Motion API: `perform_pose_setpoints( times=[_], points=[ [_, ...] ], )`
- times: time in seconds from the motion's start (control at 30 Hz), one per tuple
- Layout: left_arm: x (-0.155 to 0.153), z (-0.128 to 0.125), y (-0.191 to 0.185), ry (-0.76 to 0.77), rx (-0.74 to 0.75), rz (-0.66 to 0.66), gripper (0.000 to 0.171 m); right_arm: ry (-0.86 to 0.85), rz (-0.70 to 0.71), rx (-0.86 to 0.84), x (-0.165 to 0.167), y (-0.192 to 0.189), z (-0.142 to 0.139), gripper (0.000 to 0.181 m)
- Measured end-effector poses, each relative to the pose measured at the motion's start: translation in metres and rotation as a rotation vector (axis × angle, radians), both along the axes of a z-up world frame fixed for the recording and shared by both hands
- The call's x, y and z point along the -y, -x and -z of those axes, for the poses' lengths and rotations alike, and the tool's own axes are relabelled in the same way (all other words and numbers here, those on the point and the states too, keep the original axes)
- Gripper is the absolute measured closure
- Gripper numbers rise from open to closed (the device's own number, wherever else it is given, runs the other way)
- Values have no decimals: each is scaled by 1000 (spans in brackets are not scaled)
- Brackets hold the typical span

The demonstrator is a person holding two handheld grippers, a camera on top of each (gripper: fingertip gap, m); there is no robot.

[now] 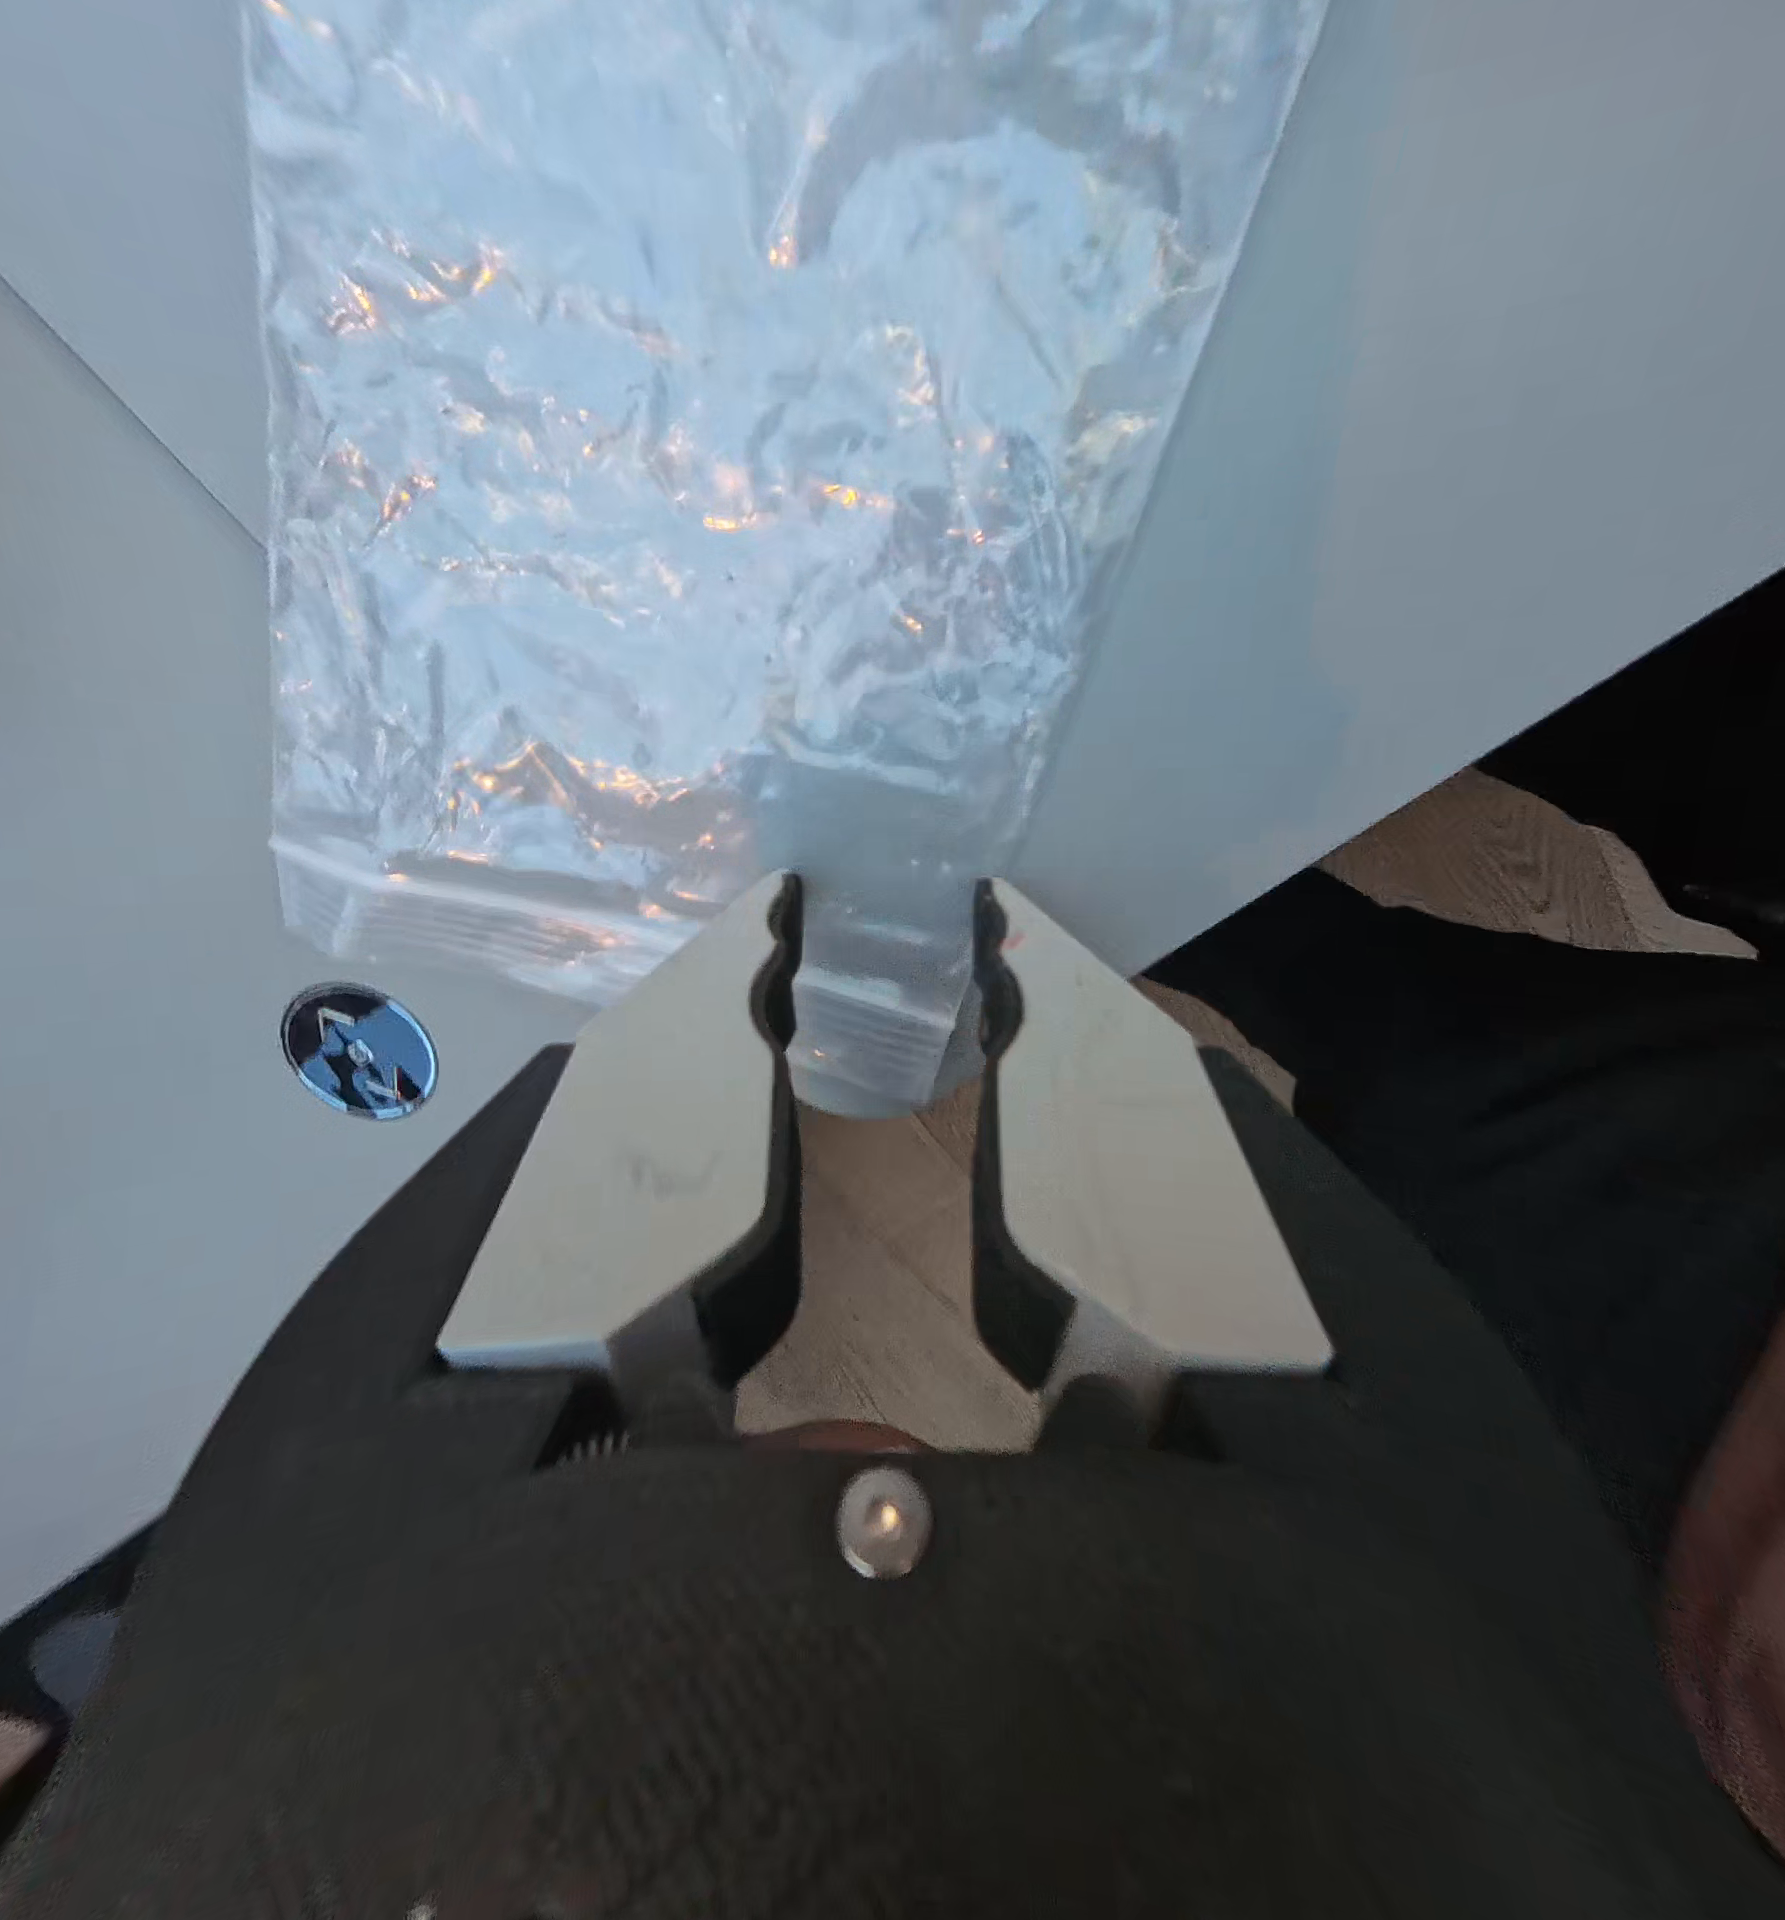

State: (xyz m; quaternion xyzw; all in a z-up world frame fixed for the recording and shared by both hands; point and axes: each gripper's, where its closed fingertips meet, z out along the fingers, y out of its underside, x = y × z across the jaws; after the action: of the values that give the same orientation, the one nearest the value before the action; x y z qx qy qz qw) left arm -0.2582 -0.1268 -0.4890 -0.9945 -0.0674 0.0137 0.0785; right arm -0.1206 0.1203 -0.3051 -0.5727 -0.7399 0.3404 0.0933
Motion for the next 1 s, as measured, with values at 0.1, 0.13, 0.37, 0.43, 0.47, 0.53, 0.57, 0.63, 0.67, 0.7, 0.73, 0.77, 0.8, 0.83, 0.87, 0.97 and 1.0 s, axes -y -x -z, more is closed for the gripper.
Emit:
perform_pose_setpoints(
  times=[0.1, 0.13, 0.37, 0.43, 0.47, 0.53, 0.57, 0.63, 0.67, 0.7, 0.73, 0.77, 0.8, 0.83, 0.87, 0.97, 1.0],
  points=[
    [-8, 0, 9, -64, -30, 41, 171, -13, 13, 2, 18, 6, -7, 129],
    [-9, 0, 11, -85, -34, 55, 171, -19, 15, -1, 25, 9, -9, 130],
    [-10, -30, 28, -207, -16, 68, 171, 7, -12, -9, 74, 35, -14, 129],
    [-4, -39, 24, -248, 22, 43, 171, 15, -27, -18, 87, 40, -13, 129],
    [0, -42, 17, -259, 52, 27, 171, 29, -36, -18, 94, 41, -12, 129],
    [5, -39, 13, -246, 60, -26, 121, 42, -58, -7, 106, 41, -4, 129],
    [3, -37, 11, -249, 54, -31, 117, 40, -73, 1, 111, 40, 0, 129],
    [-8, -36, 15, -269, 29, -69, 84, 26, -102, 10, 119, 38, 6, 129],
    [-13, -34, 15, -259, 26, -77, 74, 15, -115, 8, 121, 38, 7, 129],
    [-17, -30, 18, -241, 12, -81, 62, 6, -125, 4, 121, 37, 6, 129],
    [-17, -22, 21, -206, -7, -83, 52, 4, -129, -2, 121, 38, 5, 129],
    [-14, -10, 22, -145, -11, -79, 50, 11, -127, -10, 121, 39, 3, 129],
    [-9, 2, 21, -76, -3, -64, 49, 24, -119, -17, 120, 39, 0, 129],
    [-6, 12, 16, -41, 20, -51, 46, 40, -109, -25, 119, 40, -2, 129],
    [-12, 14, 11, -86, 76, -96, 51, 57, -97, -35, 118, 41, -5, 129],
    [-17, 12, 22, -143, 88, -207, 71, 100, -65, -54, 115, 39, -7, 130],
    [-17, 10, 27, -149, 96, -225, 81, 113, -60, -54, 115, 37, -7, 131]
  ],
)
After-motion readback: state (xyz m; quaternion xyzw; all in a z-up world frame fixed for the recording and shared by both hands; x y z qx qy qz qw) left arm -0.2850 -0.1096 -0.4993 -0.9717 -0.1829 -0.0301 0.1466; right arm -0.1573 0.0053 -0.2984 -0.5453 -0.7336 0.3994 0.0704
